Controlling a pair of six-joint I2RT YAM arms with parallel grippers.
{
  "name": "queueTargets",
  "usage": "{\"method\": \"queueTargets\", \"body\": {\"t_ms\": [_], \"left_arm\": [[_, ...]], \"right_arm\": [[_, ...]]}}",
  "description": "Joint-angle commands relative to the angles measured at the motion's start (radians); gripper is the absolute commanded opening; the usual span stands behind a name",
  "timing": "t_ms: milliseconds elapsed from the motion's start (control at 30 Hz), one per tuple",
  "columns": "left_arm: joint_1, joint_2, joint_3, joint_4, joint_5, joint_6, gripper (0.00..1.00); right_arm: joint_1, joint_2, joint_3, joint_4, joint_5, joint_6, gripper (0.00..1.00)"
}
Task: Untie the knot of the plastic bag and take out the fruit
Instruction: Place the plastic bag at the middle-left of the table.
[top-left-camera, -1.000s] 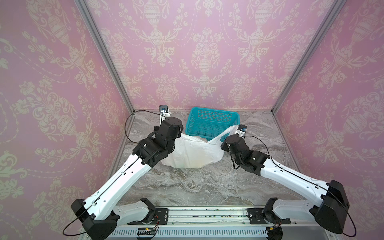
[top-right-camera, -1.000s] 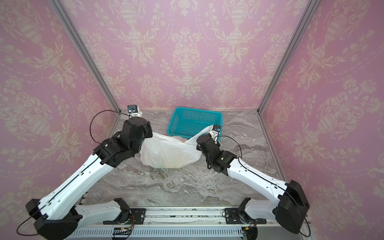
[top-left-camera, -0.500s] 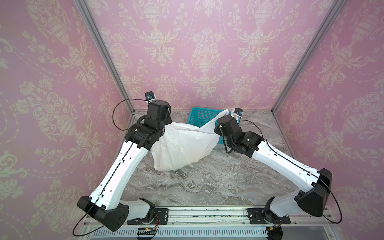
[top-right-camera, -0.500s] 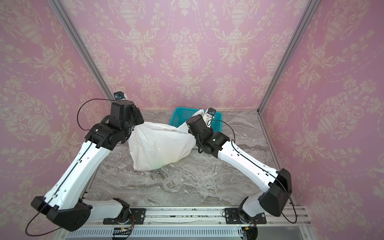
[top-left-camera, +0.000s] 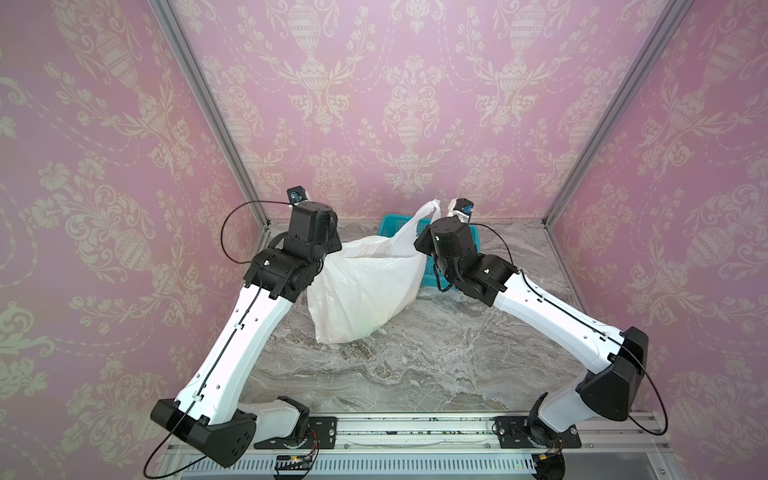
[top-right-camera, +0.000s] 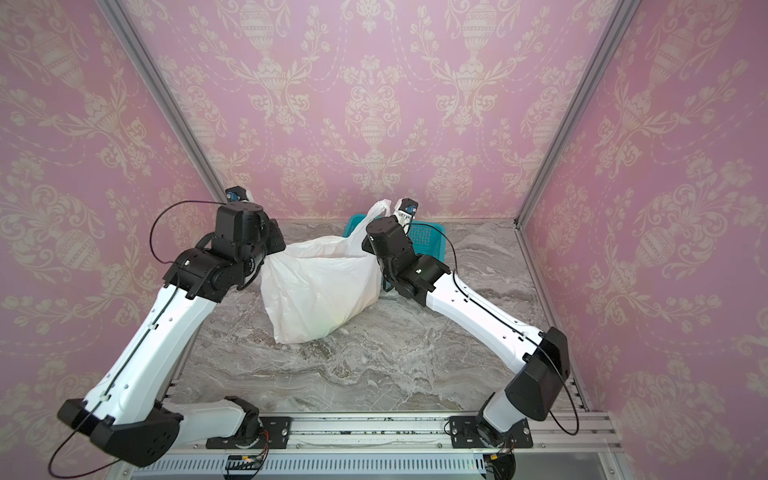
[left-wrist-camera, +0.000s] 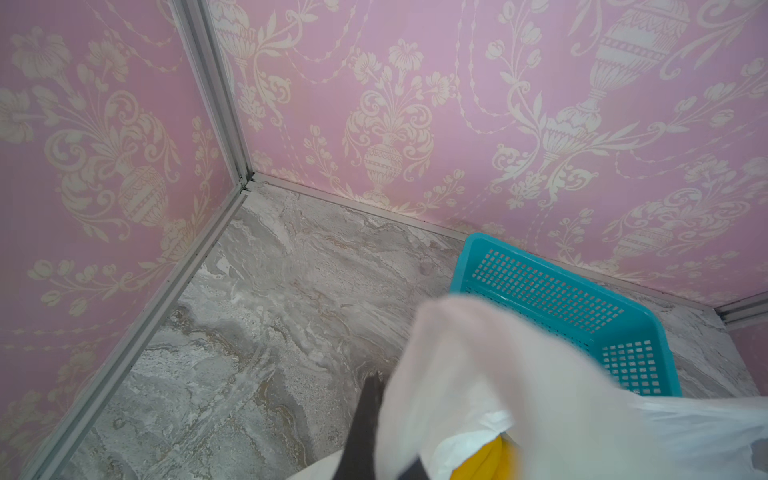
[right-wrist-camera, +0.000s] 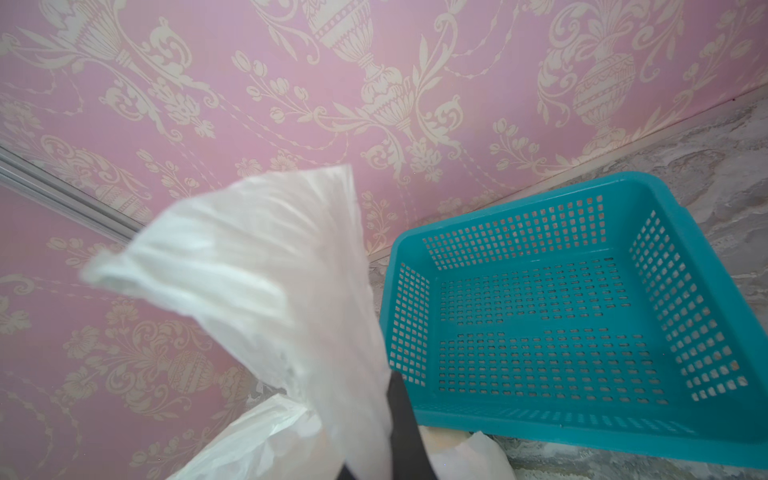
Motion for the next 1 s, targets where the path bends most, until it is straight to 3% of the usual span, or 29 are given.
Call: {"method": "queueTargets", "body": {"t_ms": [0,67,133,167,233,267,333,433,500,633,733,833,967], "left_arm": [[0.006,-0.090,-0.139,0.010,0.119,-0.075,0.00],[0.006,-0.116,-0.196,0.000,0.140,-0.082,0.01],[0.005,-0.119,-0.210,-0.027,0.152,-0.081,0.09],[0.006,-0.111,-0.198,-0.046,0.163,-0.068,0.19],[0.005,-0.079,-0.133,-0.103,0.165,-0.043,0.49],[0.005,-0.062,-0.096,-0.129,0.163,-0.030,0.58],[0.006,-0.014,0.009,-0.196,0.172,0.009,0.73],[0.006,0.063,0.184,-0.303,0.169,0.062,0.84],[0.006,0.105,0.294,-0.354,0.183,0.095,0.89],[0.006,0.147,0.461,-0.376,0.172,0.223,0.89],[0.006,0.084,0.412,-0.240,0.152,0.306,0.99],[0.006,0.007,0.308,-0.064,0.102,0.353,0.99],[0.006,-0.005,0.297,0.030,0.089,0.366,0.99]], "right_arm": [[-0.008,-0.061,-0.108,0.007,0.027,0.045,0.00],[-0.007,-0.098,-0.183,0.022,0.029,0.080,0.00],[-0.007,-0.130,-0.236,0.035,0.024,0.104,0.00],[-0.008,-0.143,-0.253,0.035,0.022,0.114,0.00],[-0.008,-0.168,-0.265,0.011,0.014,0.125,0.00],[-0.008,-0.178,-0.262,-0.014,0.014,0.131,0.00],[-0.009,-0.202,-0.260,-0.066,0.014,0.146,0.21],[-0.008,-0.257,-0.286,-0.079,0.004,0.124,0.55],[-0.009,-0.300,-0.309,-0.094,0.006,0.122,0.66],[-0.010,-0.405,-0.386,-0.135,0.015,0.124,0.80],[-0.010,-0.485,-0.431,-0.166,0.015,0.125,0.87],[-0.010,-0.560,-0.461,-0.199,0.010,0.112,0.89],[-0.010,-0.618,-0.469,-0.247,-0.040,0.087,0.90]]}}
